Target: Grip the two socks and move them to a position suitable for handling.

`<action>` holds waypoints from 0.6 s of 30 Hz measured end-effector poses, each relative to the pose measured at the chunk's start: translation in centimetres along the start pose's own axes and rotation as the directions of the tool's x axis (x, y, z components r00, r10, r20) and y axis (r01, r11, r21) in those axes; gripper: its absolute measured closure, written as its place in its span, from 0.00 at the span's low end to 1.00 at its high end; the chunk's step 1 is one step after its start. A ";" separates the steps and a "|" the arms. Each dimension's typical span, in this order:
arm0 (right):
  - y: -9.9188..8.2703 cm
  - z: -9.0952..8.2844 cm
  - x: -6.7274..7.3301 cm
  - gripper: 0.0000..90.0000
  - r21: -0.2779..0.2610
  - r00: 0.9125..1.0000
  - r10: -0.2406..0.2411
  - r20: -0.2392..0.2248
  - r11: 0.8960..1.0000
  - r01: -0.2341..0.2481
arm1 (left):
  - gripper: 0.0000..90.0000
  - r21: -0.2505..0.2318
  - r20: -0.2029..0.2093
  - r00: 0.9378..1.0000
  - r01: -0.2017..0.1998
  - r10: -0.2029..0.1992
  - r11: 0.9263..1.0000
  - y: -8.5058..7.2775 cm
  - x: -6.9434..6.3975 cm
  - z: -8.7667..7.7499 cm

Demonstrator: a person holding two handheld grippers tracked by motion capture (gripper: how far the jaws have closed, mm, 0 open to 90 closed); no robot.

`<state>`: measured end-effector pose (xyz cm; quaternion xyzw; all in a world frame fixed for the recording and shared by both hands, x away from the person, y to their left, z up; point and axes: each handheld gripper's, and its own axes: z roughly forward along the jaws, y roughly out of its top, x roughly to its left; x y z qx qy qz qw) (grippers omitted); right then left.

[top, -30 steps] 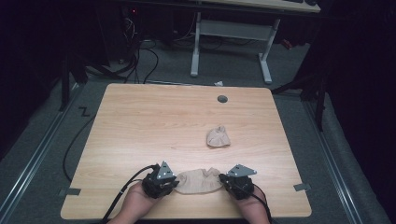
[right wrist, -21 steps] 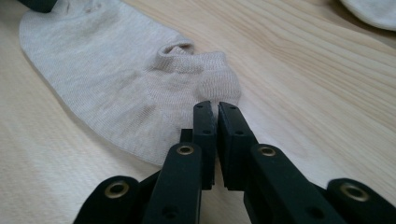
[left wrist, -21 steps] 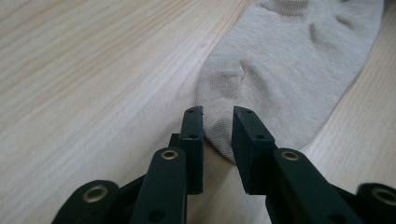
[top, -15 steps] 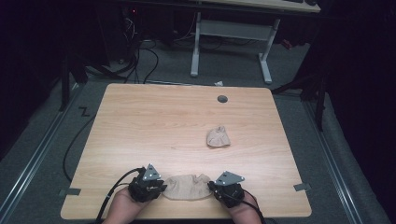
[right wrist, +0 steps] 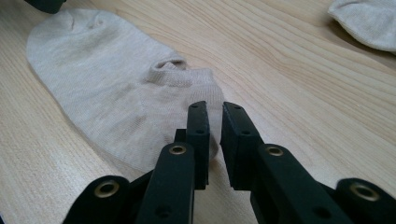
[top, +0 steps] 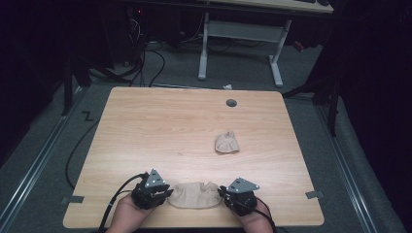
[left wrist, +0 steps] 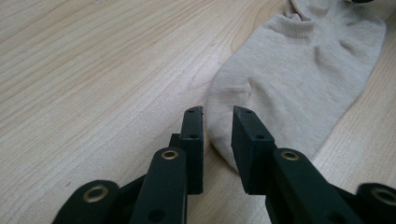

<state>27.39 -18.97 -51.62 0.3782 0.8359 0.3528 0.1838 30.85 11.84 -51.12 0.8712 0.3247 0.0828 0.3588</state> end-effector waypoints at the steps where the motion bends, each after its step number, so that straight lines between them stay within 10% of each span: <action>1: 0.0 0.0 0.0 0.90 0.000 1.000 0.003 0.002 1.000 -0.003 | 0.82 -0.003 -0.002 1.000 -0.001 0.001 1.000 0.0 0.0 0.0; 18: 0.0 -0.4 -1.6 0.86 -0.050 0.997 0.074 0.036 0.996 -0.072 | 0.71 -0.081 -0.039 0.999 -0.006 0.003 0.997 0.2 1.0 -0.8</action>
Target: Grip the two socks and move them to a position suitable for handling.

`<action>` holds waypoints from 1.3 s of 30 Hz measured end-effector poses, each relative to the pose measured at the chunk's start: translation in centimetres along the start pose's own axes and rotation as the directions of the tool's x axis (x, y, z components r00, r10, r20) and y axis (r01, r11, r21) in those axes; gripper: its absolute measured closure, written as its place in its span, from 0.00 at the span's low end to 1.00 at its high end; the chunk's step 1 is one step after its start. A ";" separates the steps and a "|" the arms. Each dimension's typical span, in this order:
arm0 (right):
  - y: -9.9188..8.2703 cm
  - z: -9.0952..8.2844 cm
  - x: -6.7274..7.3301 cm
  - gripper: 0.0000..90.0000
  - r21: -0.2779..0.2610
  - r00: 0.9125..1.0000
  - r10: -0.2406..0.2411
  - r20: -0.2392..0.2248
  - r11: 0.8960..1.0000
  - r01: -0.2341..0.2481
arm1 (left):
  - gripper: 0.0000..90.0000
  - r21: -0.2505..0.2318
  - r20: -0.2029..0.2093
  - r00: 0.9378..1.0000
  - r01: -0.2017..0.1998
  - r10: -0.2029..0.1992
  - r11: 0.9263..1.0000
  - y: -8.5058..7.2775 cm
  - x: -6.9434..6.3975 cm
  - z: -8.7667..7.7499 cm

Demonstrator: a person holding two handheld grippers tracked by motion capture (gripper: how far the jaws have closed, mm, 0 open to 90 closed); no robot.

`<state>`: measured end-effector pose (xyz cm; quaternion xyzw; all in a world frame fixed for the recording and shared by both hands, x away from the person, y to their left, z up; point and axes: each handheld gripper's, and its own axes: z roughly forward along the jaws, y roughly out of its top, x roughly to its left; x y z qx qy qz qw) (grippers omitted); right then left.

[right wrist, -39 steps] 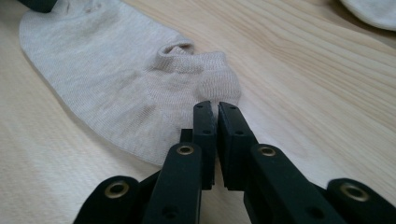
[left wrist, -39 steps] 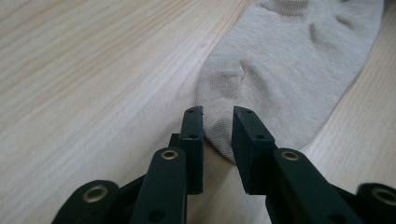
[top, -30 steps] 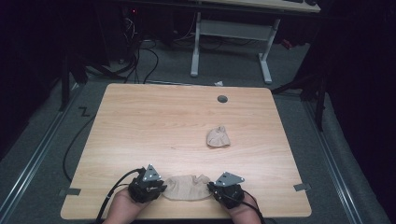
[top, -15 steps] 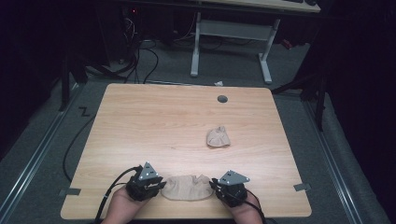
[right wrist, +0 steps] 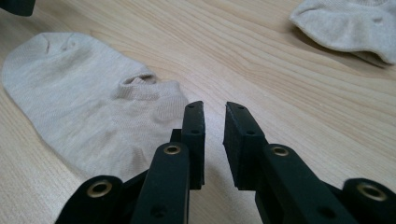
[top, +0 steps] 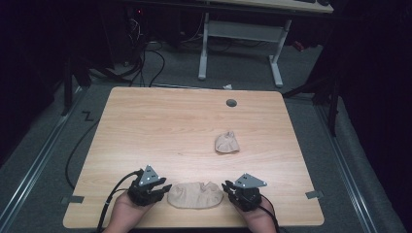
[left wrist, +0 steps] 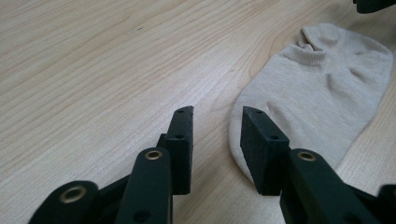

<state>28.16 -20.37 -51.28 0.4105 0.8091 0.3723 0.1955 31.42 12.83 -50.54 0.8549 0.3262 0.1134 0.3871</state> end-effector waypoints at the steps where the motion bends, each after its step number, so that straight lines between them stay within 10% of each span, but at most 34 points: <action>1: 0.0 0.0 0.0 0.86 0.000 1.000 0.000 0.000 1.000 0.000 | 0.71 0.001 -0.001 1.000 0.000 0.000 1.000 0.0 0.0 0.0; 26: 4.6 1.7 -5.0 0.89 -0.073 0.989 0.088 0.120 0.994 -0.080 | 0.67 -0.009 -0.026 1.000 0.018 -0.018 1.000 -0.2 0.7 -0.2; 39: 8.0 6.7 -9.6 0.98 0.053 0.973 0.109 0.204 0.991 -0.122 | 0.68 -0.003 -0.016 1.000 0.002 -0.002 1.000 0.0 0.5 0.1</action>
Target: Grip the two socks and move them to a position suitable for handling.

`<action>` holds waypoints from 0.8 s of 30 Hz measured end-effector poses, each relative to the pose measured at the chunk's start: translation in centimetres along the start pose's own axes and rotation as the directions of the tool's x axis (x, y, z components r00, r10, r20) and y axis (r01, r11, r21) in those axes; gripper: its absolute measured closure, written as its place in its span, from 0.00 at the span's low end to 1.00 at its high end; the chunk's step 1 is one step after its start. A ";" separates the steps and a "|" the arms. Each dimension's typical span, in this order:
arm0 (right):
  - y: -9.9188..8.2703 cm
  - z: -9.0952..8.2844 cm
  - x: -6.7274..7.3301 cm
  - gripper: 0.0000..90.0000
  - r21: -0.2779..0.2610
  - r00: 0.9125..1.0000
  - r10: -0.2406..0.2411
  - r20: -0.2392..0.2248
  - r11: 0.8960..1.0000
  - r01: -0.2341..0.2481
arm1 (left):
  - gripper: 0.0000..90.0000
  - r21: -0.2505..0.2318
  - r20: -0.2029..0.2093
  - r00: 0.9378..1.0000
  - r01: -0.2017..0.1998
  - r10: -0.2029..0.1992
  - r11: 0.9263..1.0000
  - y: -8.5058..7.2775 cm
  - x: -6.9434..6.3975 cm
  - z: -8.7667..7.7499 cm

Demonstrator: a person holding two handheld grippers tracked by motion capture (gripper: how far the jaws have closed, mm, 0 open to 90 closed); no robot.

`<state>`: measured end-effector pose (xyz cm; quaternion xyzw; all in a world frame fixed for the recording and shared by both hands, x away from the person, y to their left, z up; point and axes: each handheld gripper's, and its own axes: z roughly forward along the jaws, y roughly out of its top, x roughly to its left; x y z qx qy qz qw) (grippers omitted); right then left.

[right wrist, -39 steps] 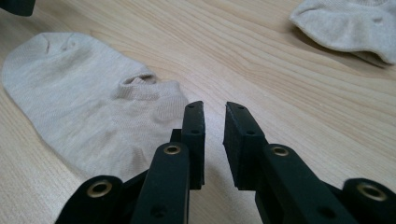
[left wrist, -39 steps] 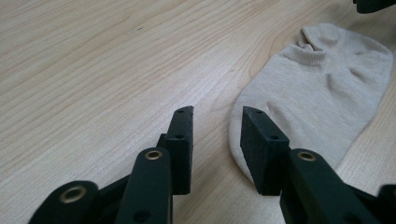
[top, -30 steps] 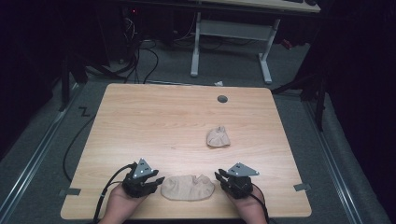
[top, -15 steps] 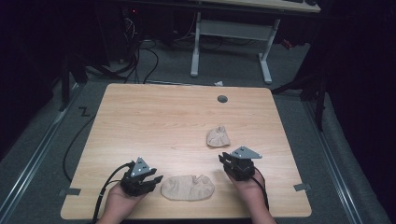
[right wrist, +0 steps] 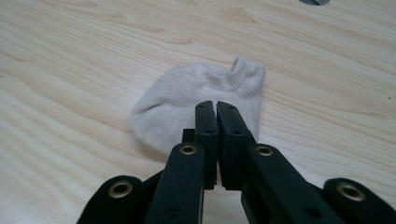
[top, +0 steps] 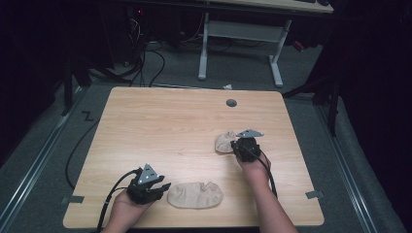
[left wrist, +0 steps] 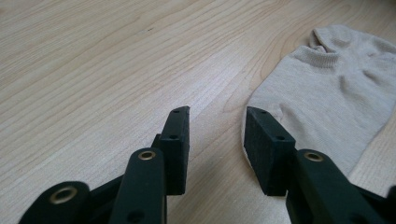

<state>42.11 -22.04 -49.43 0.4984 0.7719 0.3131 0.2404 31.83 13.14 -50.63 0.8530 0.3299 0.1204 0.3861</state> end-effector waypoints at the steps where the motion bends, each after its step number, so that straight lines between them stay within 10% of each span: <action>1: 0.1 0.4 -0.1 0.98 0.007 1.000 0.001 0.001 1.000 -0.001 | 0.68 -0.003 0.000 1.000 0.002 -0.002 1.000 0.0 0.0 0.0; 12: -0.3 2.9 0.0 0.99 0.106 1.000 -0.026 0.010 0.994 0.025 | 0.68 -0.007 0.015 1.000 0.013 -0.013 1.000 0.0 0.3 0.1; 24: -4.3 -1.1 2.6 0.99 0.060 0.994 -0.075 -0.075 0.995 0.080 | 0.68 0.000 0.017 1.000 -0.012 0.012 1.000 0.3 -0.3 0.2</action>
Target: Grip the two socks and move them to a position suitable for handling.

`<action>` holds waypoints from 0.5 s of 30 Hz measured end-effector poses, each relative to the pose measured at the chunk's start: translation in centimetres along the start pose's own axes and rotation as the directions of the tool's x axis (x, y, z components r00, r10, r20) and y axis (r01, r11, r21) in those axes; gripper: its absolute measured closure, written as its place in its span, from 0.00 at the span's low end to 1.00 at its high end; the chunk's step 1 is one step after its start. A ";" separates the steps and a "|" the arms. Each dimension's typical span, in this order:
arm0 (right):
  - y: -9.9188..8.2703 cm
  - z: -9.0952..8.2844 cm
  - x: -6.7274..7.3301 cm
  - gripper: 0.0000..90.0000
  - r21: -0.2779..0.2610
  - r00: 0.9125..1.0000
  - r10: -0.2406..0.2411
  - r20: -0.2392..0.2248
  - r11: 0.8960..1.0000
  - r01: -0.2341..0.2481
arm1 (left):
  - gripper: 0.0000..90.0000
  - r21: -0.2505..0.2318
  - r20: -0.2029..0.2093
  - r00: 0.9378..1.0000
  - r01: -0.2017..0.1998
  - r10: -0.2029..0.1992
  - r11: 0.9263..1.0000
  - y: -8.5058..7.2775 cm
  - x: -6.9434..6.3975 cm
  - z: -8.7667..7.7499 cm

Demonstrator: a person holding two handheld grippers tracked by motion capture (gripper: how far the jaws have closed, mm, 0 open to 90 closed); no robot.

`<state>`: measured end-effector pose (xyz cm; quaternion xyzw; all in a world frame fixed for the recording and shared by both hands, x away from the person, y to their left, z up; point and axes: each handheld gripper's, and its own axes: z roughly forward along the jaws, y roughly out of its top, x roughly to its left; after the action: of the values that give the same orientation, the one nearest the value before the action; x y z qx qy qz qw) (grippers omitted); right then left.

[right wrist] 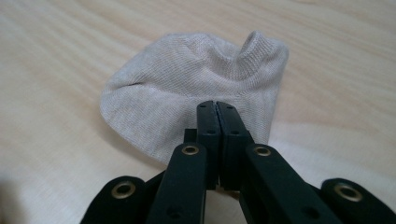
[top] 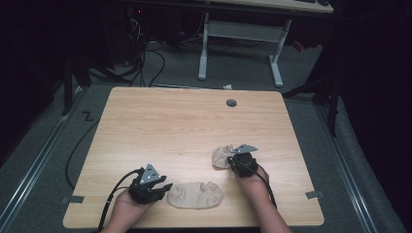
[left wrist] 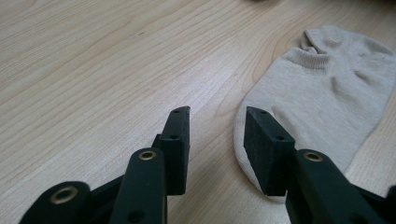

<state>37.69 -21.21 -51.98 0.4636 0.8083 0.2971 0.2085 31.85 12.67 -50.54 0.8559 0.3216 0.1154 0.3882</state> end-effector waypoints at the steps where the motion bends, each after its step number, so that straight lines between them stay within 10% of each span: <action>1: -0.4 -0.3 0.3 0.99 -0.004 1.000 -0.004 -0.004 1.000 0.004 | 0.68 -0.003 -0.002 1.000 0.000 0.000 1.000 0.0 0.0 0.0; 15: -0.7 -4.2 2.6 0.84 -0.184 1.000 -0.011 -0.019 0.983 0.008 | 0.68 -0.029 -0.028 0.999 0.030 -0.030 0.999 -0.1 0.9 -0.7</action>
<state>33.44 -20.42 -49.55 0.4356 0.7815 0.3742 0.2439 32.15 13.73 -50.16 0.8436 0.3382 0.1261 0.3975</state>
